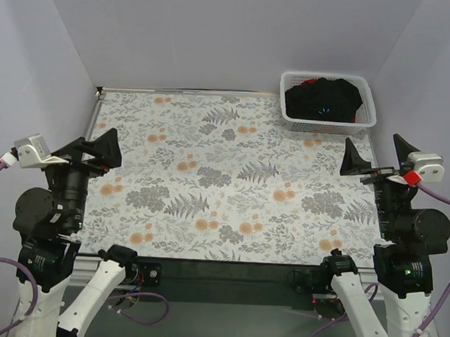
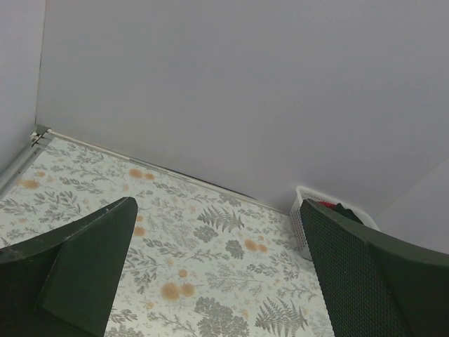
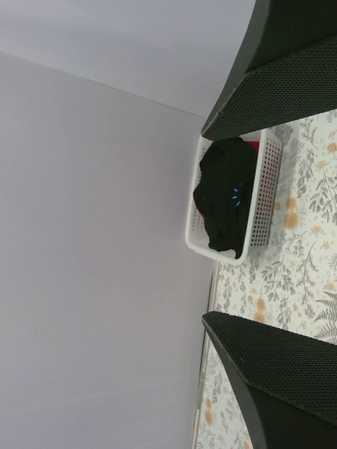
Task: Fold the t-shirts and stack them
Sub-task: Grab the tshirt from the pile
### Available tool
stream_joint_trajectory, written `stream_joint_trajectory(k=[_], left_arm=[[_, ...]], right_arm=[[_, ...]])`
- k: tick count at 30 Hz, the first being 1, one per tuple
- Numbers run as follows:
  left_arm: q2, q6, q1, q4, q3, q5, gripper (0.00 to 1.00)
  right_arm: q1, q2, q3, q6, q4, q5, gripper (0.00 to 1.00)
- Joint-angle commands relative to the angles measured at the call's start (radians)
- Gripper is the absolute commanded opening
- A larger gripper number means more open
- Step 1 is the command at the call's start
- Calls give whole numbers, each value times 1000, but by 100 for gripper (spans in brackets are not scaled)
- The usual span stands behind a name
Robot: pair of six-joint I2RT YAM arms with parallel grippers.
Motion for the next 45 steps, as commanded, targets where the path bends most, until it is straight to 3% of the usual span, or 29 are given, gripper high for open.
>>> stream_joint_trajectory(k=[1, 10, 17, 23, 32, 40, 42, 45], left_arm=[[18, 13, -2, 1, -21, 7, 96], [29, -32, -2, 81, -233, 101, 96], [79, -78, -1, 161, -448, 194, 96], [110, -101, -2, 234, -598, 227, 96], [165, -70, -2, 281, -618, 230, 96], [193, -67, -2, 288, -619, 248, 96], [196, -67, -1, 287, -620, 251, 96], [201, -62, -2, 296, -623, 262, 95]], right_arm=[[7, 12, -11, -6, 38, 36, 98], [7, 223, -57, 34, 93, 16, 98], [2, 672, 75, 26, 93, 131, 98], [-85, 1021, 285, 63, 93, 96, 88], [-171, 1435, 602, 126, 93, 12, 81], [-220, 1662, 754, 146, 67, -39, 73], [-226, 1695, 768, 146, 63, -62, 66], [-231, 1698, 774, 138, 56, -106, 25]])
